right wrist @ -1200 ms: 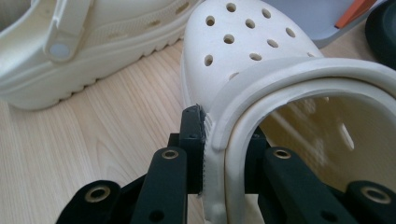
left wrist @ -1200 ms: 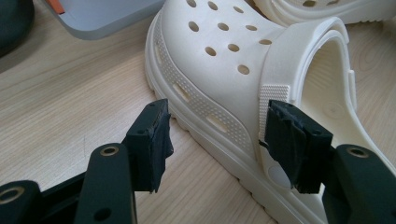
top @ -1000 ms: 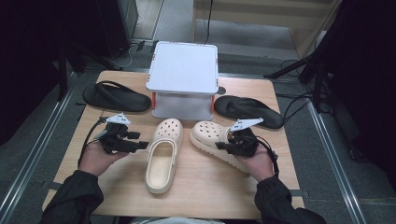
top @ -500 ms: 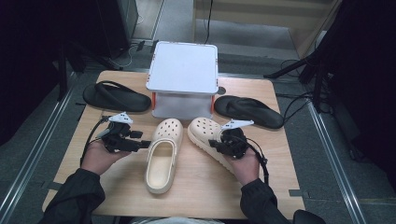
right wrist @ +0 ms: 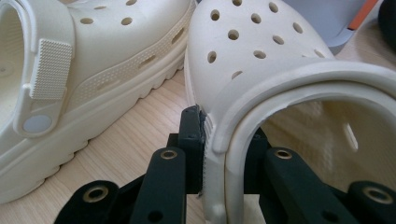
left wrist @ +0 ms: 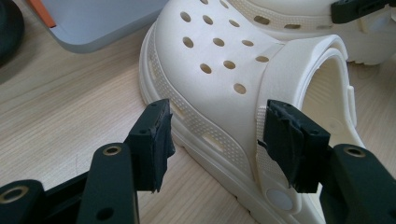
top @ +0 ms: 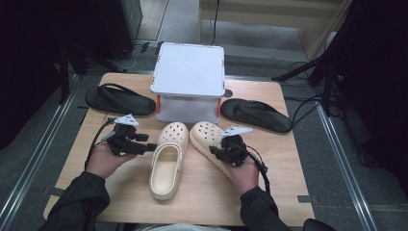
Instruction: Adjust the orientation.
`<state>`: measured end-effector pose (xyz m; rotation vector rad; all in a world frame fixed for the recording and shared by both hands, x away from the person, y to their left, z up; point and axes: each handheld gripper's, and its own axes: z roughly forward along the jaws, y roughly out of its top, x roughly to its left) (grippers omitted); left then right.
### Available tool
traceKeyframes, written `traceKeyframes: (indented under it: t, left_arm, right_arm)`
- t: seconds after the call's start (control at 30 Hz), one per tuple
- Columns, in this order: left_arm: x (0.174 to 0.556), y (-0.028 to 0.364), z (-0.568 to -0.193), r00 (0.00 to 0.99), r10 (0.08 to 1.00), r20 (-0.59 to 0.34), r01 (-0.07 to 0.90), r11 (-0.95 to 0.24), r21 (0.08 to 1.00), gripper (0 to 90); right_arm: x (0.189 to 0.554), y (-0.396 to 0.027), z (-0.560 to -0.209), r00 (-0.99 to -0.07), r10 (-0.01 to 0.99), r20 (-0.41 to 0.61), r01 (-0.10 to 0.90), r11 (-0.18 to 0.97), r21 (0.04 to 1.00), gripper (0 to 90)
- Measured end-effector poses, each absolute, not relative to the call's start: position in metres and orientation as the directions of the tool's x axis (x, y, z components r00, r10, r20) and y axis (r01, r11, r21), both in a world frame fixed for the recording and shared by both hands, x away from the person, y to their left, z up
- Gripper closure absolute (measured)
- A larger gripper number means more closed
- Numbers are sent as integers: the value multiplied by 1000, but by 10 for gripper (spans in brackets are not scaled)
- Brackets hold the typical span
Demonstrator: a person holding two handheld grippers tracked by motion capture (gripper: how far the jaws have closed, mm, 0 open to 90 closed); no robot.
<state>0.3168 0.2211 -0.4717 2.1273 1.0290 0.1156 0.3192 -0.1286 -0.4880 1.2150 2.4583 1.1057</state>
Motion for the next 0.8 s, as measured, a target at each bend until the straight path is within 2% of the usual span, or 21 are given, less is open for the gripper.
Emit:
traceKeyframes:
  t: [0.17, 0.3, 0.47, 0.67, 0.8]
  left_arm:
    - [317, 222, -472, 669, 709, -225, 638, -392, 663, 426]
    - [317, 223, -472, 663, 712, -230, 643, -384, 663, 427]
    - [318, 223, -472, 662, 712, -235, 647, -383, 660, 436]
    - [318, 223, -472, 659, 713, -238, 650, -381, 658, 438]
    - [318, 222, -473, 669, 708, -228, 644, -398, 653, 439]
  right_arm:
    - [319, -125, -488, -655, 740, 153, 602, 390, 697, 745]
    - [318, -127, -482, -662, 735, 149, 589, 386, 710, 664]
    - [313, -142, -467, -668, 725, 166, 591, 382, 710, 644]
    - [307, -160, -451, -678, 717, 162, 566, 369, 737, 666]
    - [307, -175, -443, -682, 715, 153, 549, 363, 753, 760]
